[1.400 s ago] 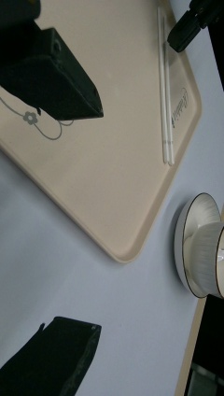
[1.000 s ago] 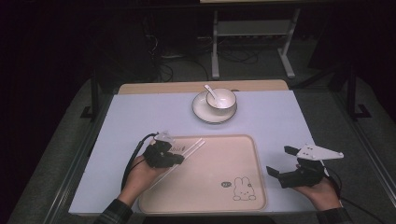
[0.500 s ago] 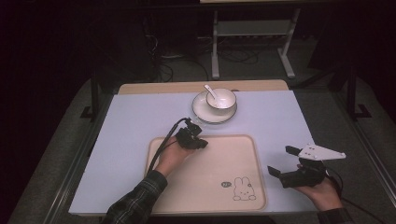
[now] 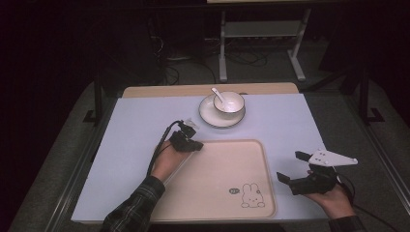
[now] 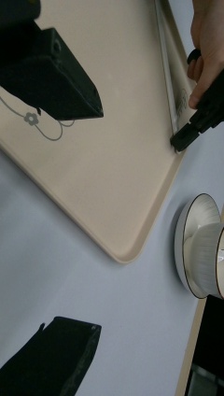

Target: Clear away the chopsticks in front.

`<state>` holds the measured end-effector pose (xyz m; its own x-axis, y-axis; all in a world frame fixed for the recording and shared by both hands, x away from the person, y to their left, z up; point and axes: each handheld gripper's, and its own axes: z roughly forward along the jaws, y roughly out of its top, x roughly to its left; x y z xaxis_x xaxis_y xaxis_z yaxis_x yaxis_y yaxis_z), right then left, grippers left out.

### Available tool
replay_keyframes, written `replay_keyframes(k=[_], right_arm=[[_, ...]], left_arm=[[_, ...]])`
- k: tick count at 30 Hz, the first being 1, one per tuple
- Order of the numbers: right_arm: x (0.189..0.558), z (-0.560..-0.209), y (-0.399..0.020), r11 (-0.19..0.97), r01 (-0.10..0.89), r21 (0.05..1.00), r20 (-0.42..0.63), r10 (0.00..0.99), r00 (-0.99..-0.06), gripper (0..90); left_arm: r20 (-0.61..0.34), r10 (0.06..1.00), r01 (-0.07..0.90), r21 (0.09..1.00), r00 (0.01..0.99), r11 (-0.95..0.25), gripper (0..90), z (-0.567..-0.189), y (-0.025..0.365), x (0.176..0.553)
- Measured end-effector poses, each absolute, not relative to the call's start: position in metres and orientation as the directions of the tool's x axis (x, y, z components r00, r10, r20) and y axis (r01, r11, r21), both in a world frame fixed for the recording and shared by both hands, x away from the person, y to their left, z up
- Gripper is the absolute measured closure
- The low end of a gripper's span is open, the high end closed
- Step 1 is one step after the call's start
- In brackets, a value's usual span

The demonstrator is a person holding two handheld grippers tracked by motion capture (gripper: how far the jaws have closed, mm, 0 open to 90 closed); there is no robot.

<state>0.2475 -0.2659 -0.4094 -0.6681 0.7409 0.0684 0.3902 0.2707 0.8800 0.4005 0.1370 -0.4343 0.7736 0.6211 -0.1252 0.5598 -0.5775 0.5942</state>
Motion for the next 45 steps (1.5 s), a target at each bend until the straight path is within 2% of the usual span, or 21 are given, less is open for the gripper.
replay_keyframes(k=[18,25,29,45], right_arm=[[0.247,-0.409,-0.266,0.269,0.391,0.88,0.069,0.742,-0.666,0.0],[0.247,-0.409,-0.267,0.267,0.392,0.881,0.07,0.745,-0.664,0.0],[0.247,-0.409,-0.267,0.268,0.39,0.881,0.068,0.744,-0.665,0.0],[0.246,-0.409,-0.265,0.271,0.388,0.881,0.064,0.744,-0.665,0.0]], left_arm=[[-0.135,0.68,0.612,0.585,0.72,-0.532,89.5,-0.431,0.193,0.389],[-0.166,0.617,0.572,0.607,0.769,-0.551,89.5,-0.422,0.19,0.348],[-0.171,0.592,0.567,0.576,0.788,-0.589,89.5,-0.429,0.19,0.32],[-0.174,0.63,0.602,0.563,0.756,-0.566,89.5,-0.432,0.219,0.305]])
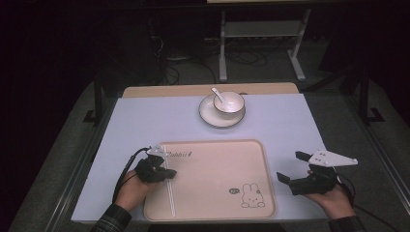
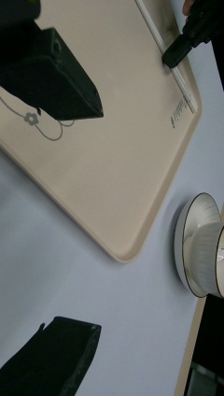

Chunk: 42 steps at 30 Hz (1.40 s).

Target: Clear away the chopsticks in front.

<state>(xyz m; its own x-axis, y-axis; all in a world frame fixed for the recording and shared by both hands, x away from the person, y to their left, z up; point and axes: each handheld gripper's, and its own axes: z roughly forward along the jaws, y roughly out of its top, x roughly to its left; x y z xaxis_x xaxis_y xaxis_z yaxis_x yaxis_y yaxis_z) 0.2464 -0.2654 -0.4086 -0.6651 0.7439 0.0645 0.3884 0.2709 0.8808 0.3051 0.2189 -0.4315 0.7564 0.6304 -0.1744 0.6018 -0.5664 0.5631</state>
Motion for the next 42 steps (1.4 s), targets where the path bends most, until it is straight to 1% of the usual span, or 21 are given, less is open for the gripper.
replay_keyframes(k=[8,16,21,24,27,32,33,36,37,38,39,40,42], right_arm=[[0.246,-0.409,-0.265,0.273,0.389,0.88,0.063,0.743,-0.666,0.0],[0.247,-0.409,-0.265,0.275,0.388,0.879,0.061,0.743,-0.666,0.0],[0.247,-0.409,-0.266,0.274,0.391,0.879,0.063,0.744,-0.665,0.0],[0.247,-0.409,-0.266,0.276,0.39,0.878,0.062,0.744,-0.665,0.0],[0.247,-0.41,-0.265,0.28,0.39,0.877,0.059,0.743,-0.667,0.0],[0.247,-0.409,-0.265,0.279,0.389,0.878,0.059,0.743,-0.667,0.0],[0.247,-0.409,-0.265,0.28,0.389,0.878,0.059,0.743,-0.667,0.0],[0.247,-0.41,-0.265,0.282,0.39,0.877,0.059,0.742,-0.668,0.0],[0.247,-0.41,-0.265,0.282,0.39,0.877,0.059,0.742,-0.668,0.0],[0.247,-0.41,-0.265,0.281,0.391,0.876,0.06,0.742,-0.668,0.0],[0.247,-0.41,-0.265,0.281,0.391,0.876,0.06,0.742,-0.668,0.0],[0.247,-0.41,-0.265,0.281,0.391,0.876,0.06,0.742,-0.668,0.0],[0.247,-0.41,-0.265,0.28,0.39,0.877,0.06,0.742,-0.668,0.0]], left_arm=[[-0.172,0.653,0.619,0.557,0.738,-0.553,89.5,-0.431,0.233,0.302],[-0.171,0.655,0.621,0.555,0.736,-0.553,89.4,-0.43,0.235,0.301],[-0.118,0.674,0.614,0.547,0.729,-0.569,89.4,-0.428,0.238,0.303],[-0.136,0.675,0.622,0.551,0.725,-0.556,89.4,-0.428,0.241,0.304],[-0.13,0.669,0.616,0.546,0.732,-0.568,89.2,-0.429,0.239,0.304],[-0.142,0.663,0.611,0.561,0.735,-0.558,86.4,-0.426,0.238,0.303],[-0.145,0.661,0.607,0.572,0.737,-0.552,85.1,-0.424,0.238,0.302],[-0.149,0.662,0.597,0.607,0.734,-0.525,72.0,-0.417,0.24,0.3],[-0.155,0.659,0.594,0.613,0.736,-0.52,72.0,-0.415,0.24,0.299],[-0.151,0.655,0.584,0.627,0.74,-0.516,67.5,-0.413,0.241,0.297],[-0.141,0.646,0.557,0.661,0.751,-0.503,57.0,-0.408,0.243,0.293],[-0.141,0.646,0.557,0.661,0.751,-0.503,53.0,-0.408,0.243,0.293],[-0.107,0.631,0.509,0.699,0.769,-0.502,44.4,-0.402,0.248,0.287]])
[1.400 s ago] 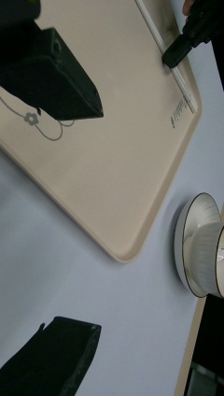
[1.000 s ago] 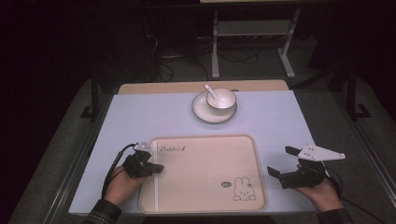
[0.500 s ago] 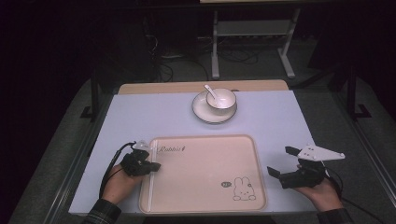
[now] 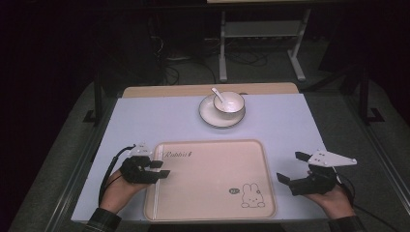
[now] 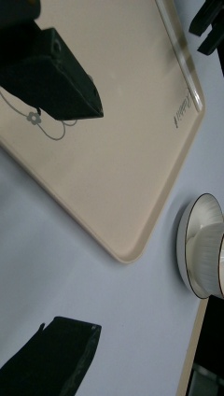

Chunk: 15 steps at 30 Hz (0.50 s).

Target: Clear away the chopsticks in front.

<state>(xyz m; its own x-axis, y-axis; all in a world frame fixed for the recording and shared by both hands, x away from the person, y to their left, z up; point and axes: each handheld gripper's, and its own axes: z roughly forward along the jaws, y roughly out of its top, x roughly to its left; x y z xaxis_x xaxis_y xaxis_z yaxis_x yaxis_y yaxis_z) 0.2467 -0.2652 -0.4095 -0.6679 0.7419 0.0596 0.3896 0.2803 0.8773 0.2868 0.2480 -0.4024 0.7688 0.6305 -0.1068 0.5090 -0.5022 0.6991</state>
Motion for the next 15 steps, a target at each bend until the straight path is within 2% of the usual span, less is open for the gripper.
replay_keyframes(k=[3,6,10,15], right_arm=[[0.246,-0.41,-0.265,0.28,0.39,0.877,0.06,0.742,-0.668,0.0],[0.246,-0.409,-0.265,0.28,0.391,0.877,0.061,0.742,-0.668,0.0],[0.246,-0.41,-0.265,0.281,0.392,0.876,0.062,0.74,-0.669,0.0],[0.246,-0.41,-0.265,0.282,0.392,0.876,0.062,0.74,-0.67,0.0]], left_arm=[[-0.08,0.633,0.48,0.727,0.77,-0.491,35.9,-0.399,0.255,0.282],[-0.071,0.636,0.467,0.742,0.768,-0.481,32.3,-0.398,0.261,0.278],[-0.039,0.648,0.434,0.773,0.761,-0.462,21.0,-0.396,0.275,0.269],[-0.026,0.666,0.432,0.781,0.745,-0.452,17.1,-0.398,0.286,0.263]])
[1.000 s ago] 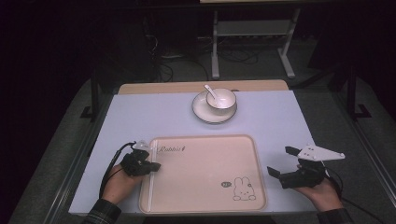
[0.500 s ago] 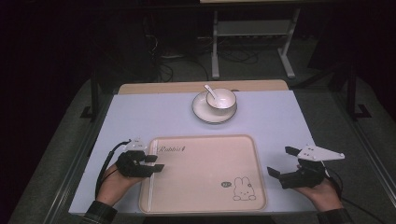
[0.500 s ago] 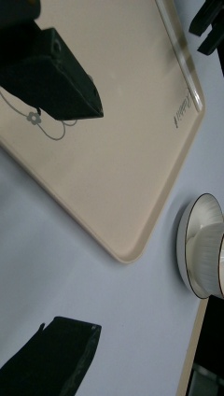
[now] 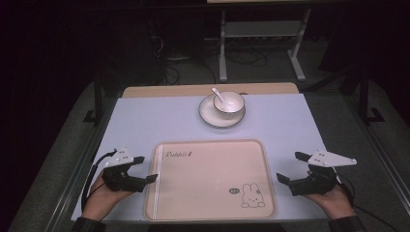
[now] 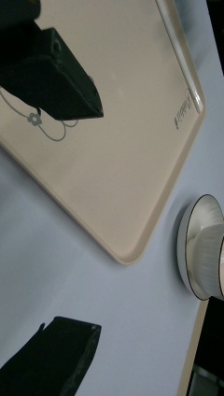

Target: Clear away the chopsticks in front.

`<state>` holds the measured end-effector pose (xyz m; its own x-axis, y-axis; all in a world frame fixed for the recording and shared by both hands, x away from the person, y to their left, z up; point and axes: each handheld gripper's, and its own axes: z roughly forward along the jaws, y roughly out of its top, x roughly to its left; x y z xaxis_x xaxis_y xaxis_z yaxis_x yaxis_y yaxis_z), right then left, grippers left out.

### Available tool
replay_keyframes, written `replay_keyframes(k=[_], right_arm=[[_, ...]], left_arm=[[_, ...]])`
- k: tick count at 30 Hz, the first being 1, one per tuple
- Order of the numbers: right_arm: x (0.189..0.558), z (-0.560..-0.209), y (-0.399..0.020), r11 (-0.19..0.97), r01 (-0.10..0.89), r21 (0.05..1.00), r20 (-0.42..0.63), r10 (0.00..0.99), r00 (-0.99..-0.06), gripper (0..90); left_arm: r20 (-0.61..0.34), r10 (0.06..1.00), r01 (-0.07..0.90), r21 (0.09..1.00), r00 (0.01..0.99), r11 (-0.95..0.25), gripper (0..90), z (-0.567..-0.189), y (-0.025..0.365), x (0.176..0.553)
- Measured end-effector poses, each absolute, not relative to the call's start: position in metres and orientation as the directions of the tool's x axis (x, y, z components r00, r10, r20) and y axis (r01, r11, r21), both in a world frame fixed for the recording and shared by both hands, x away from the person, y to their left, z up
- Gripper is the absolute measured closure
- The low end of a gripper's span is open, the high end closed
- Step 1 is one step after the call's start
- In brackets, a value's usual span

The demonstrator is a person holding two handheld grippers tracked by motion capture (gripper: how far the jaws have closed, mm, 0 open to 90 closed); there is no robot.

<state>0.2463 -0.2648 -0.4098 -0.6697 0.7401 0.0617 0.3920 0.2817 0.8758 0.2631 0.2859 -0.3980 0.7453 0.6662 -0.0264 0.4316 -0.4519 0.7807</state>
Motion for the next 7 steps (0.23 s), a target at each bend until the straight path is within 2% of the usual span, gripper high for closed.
replay_keyframes(k=[7], right_arm=[[0.2466,-0.41,-0.2644,0.286,0.392,0.874,0.059,0.739,-0.671,0.0]], left_arm=[[-0.031,0.677,0.43,0.794,0.735,-0.43,17.1,-0.3975,0.2948,0.2605]])
